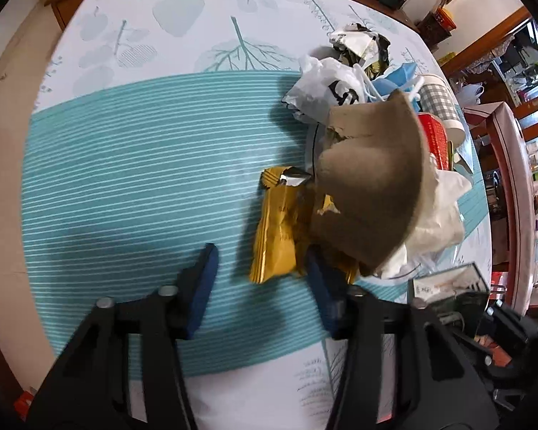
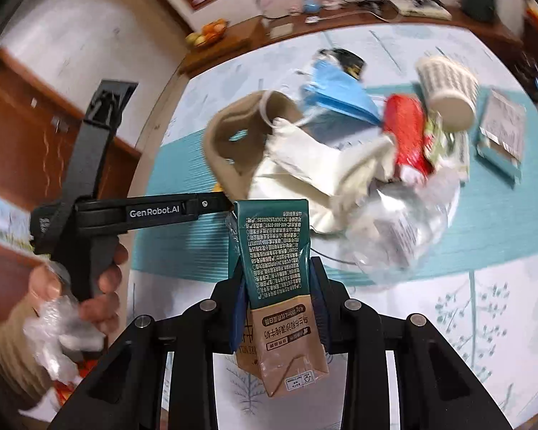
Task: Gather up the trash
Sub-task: 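Grasp the yellow snack packet with the left gripper while the right holds the carton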
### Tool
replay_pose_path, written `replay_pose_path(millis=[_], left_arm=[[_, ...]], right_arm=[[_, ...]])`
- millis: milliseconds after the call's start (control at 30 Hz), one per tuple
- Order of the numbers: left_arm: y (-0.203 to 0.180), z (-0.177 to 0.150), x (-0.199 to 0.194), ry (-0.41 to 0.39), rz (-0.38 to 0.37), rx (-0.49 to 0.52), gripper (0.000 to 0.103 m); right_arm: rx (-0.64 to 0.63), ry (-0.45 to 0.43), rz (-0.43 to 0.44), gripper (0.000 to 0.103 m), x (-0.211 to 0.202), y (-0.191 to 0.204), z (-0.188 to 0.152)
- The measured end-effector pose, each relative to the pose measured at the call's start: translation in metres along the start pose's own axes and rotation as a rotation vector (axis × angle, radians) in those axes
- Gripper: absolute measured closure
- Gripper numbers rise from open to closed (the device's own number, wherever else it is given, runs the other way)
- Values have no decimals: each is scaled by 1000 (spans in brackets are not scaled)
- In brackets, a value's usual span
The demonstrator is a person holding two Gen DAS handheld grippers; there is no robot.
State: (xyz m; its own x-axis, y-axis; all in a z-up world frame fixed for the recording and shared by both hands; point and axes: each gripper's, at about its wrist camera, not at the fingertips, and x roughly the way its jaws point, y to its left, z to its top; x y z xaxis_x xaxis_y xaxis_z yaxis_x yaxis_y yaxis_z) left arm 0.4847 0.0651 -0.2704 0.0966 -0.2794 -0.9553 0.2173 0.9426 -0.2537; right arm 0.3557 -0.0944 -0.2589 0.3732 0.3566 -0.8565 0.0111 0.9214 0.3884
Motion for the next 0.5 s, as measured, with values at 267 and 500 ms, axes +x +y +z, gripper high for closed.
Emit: replay_pose_path(millis=[267, 500], left_arm=[[-4, -4, 5, -21, 10, -21, 88], [-17, -28, -24, -74, 101, -8, 93]], right_arm=[[106, 6, 13, 72, -4, -22, -23], [134, -10, 15, 72, -11, -17, -25]])
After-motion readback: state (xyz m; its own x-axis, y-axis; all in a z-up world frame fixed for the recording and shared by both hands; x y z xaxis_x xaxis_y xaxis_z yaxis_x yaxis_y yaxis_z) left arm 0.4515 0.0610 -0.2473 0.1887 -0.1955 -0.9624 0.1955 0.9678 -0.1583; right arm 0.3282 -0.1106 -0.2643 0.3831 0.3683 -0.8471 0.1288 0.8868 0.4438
